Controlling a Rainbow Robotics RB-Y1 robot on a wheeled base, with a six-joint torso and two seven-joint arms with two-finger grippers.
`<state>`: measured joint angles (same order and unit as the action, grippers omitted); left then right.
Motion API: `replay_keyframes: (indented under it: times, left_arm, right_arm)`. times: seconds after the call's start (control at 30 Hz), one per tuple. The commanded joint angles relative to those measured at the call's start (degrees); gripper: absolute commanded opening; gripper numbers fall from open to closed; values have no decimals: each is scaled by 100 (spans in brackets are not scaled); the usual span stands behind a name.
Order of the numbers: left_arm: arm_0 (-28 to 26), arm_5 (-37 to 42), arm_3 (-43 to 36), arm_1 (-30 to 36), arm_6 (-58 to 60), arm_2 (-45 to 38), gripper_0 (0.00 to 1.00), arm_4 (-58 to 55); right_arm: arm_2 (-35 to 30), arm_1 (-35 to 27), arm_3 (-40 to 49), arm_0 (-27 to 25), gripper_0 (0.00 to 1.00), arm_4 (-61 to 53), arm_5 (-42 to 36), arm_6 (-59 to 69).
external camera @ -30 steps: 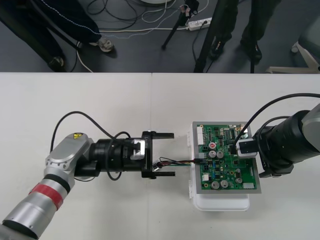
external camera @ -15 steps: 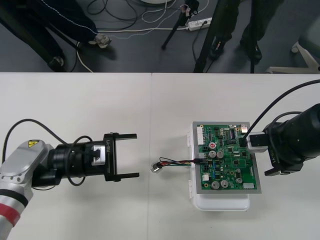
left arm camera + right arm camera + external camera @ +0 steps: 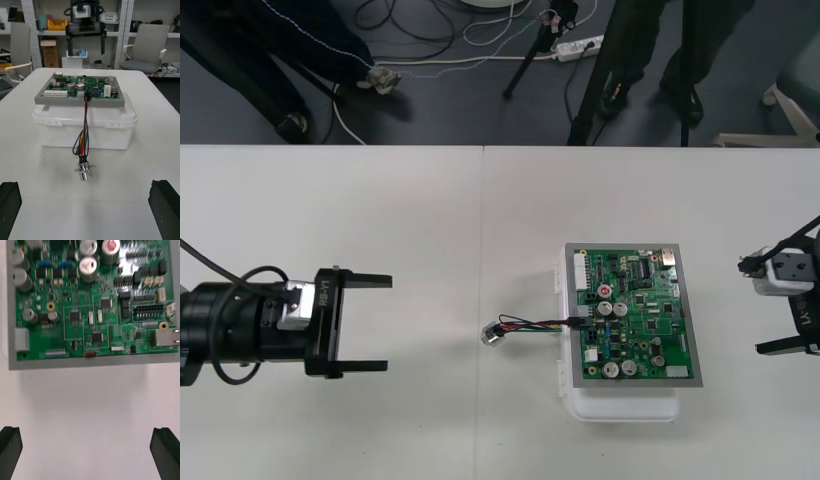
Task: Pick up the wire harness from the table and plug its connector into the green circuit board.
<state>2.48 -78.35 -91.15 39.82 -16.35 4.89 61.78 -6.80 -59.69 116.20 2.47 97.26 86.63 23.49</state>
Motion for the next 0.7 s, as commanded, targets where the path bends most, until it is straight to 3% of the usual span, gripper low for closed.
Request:
replay_keyframes:
  times: [0.03,0.4,0.57,0.7]
  left_arm:
    - [-327,409,-720,782,167,-287,100,9]
    - [-995,1516,-1995,2285,967,-436,100,-457]
    - [-1012,1516,-2100,2663,1160,-621,100,-624]
    - [-1012,1516,-2100,2918,1169,-744,100,-756]
  right_arm:
    - [-761,-263,105,-502,100,-699,-76,-143]
    - [-1420,-263,61,-889,100,-1701,-278,-231]
    - [-1420,-263,-247,-766,100,-2167,-182,-310]
    - [-1420,-140,-378,-414,100,-2273,337,-354]
